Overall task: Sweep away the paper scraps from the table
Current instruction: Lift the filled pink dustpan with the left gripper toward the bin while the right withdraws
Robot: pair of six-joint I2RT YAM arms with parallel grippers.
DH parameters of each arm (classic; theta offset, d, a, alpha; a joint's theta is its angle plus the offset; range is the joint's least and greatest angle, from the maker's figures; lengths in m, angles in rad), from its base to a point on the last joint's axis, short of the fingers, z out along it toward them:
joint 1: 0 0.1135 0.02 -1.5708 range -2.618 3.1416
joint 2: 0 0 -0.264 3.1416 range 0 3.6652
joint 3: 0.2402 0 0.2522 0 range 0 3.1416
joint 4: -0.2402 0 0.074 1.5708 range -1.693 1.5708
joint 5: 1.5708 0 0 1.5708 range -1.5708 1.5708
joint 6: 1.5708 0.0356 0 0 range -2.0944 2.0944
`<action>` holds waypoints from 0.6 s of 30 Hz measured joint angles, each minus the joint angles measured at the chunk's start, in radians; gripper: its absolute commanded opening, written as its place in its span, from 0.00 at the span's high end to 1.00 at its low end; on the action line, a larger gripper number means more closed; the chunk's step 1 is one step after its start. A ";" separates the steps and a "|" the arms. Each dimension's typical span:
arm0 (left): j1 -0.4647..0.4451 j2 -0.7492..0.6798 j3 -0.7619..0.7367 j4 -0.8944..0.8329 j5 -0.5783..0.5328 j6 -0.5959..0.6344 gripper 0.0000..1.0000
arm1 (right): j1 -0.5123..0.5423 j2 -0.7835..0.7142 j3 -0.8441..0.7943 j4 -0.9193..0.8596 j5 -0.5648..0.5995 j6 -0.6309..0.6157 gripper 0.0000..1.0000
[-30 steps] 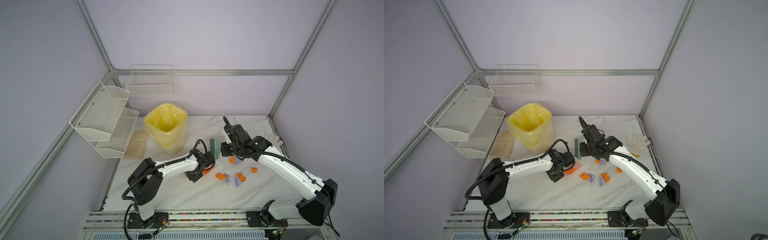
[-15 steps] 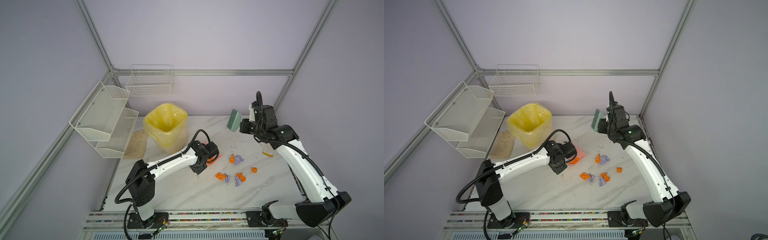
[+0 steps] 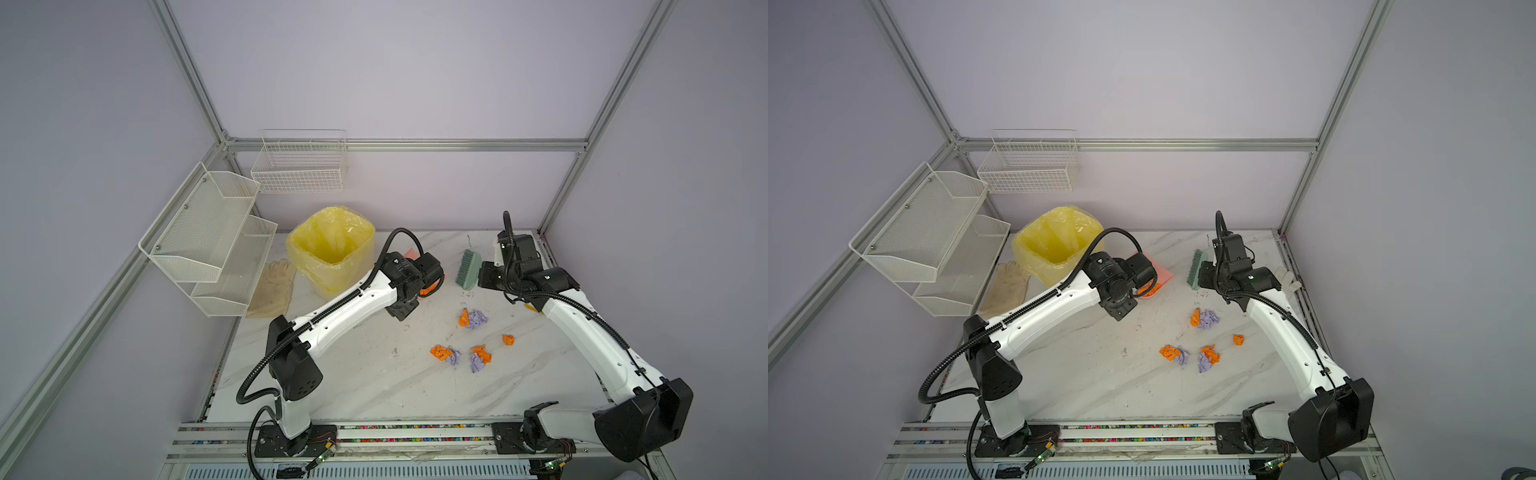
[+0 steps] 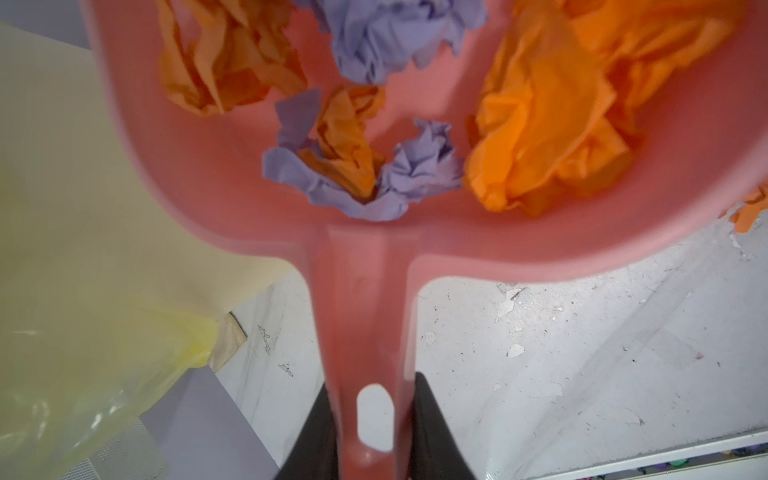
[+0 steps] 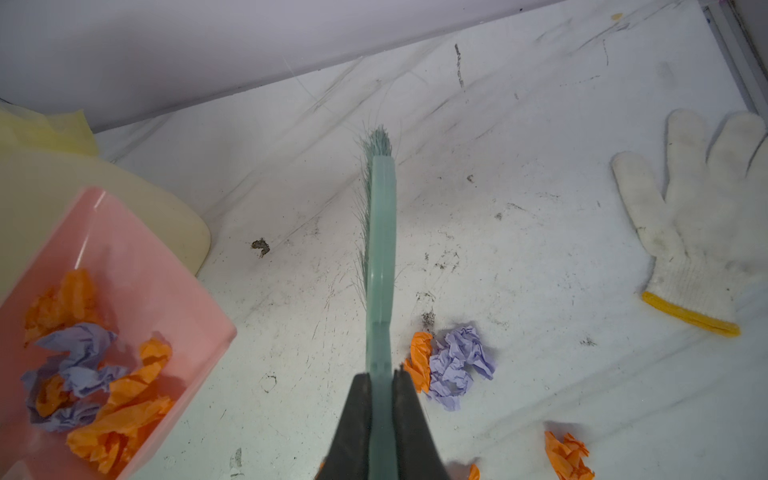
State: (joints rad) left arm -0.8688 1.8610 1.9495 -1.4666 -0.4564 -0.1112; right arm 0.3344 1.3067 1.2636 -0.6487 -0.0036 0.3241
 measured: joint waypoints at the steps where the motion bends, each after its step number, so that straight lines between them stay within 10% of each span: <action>1: 0.005 0.012 0.034 -0.012 -0.003 0.002 1.00 | -0.001 -0.002 -0.007 0.007 -0.003 0.000 1.00; 18: 0.209 0.076 0.437 -0.085 -0.016 0.031 1.00 | -0.005 -0.002 -0.086 0.063 -0.045 0.000 1.00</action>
State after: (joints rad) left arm -0.6601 1.9366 2.3867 -1.5513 -0.4721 -0.0799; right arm 0.3290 1.3045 1.1774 -0.5854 -0.0490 0.3237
